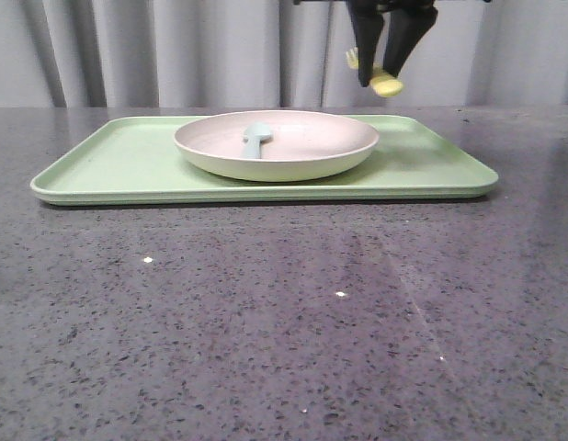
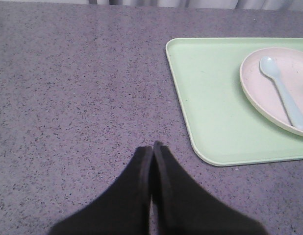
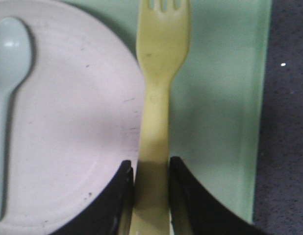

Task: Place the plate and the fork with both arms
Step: 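Grasp the yellow fork with the right gripper and lift it, then lower the fork onto the tray beside the plate and release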

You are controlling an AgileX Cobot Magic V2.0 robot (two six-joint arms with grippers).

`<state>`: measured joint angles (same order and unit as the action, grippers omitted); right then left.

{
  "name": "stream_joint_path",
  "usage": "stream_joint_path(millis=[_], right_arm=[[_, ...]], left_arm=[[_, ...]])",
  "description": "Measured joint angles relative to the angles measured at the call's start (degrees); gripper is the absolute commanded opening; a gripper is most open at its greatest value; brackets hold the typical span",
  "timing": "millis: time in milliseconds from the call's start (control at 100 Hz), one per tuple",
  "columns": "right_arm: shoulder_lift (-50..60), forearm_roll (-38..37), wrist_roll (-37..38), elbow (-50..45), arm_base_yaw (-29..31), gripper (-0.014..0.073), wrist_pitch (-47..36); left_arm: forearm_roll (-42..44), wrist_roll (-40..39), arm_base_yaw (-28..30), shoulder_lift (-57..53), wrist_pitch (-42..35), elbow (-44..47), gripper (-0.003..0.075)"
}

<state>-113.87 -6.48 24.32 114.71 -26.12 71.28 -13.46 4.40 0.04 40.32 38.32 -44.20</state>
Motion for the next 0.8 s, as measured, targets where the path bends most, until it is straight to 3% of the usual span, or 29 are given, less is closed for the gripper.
stream_joint_path(millis=[370, 800], right_arm=[[0.0, -0.1, -0.1, 0.0, 4.7, 0.0024, 0.0], [-5.2, 2.0, -2.4, 0.0, 5.1, 0.0024, 0.0]], left_arm=[[-0.7, 0.0, 0.0, 0.0, 0.0, 0.0, -0.0020], [-1.2, 0.0, 0.0, 0.0, -0.2, 0.0, -0.0020]])
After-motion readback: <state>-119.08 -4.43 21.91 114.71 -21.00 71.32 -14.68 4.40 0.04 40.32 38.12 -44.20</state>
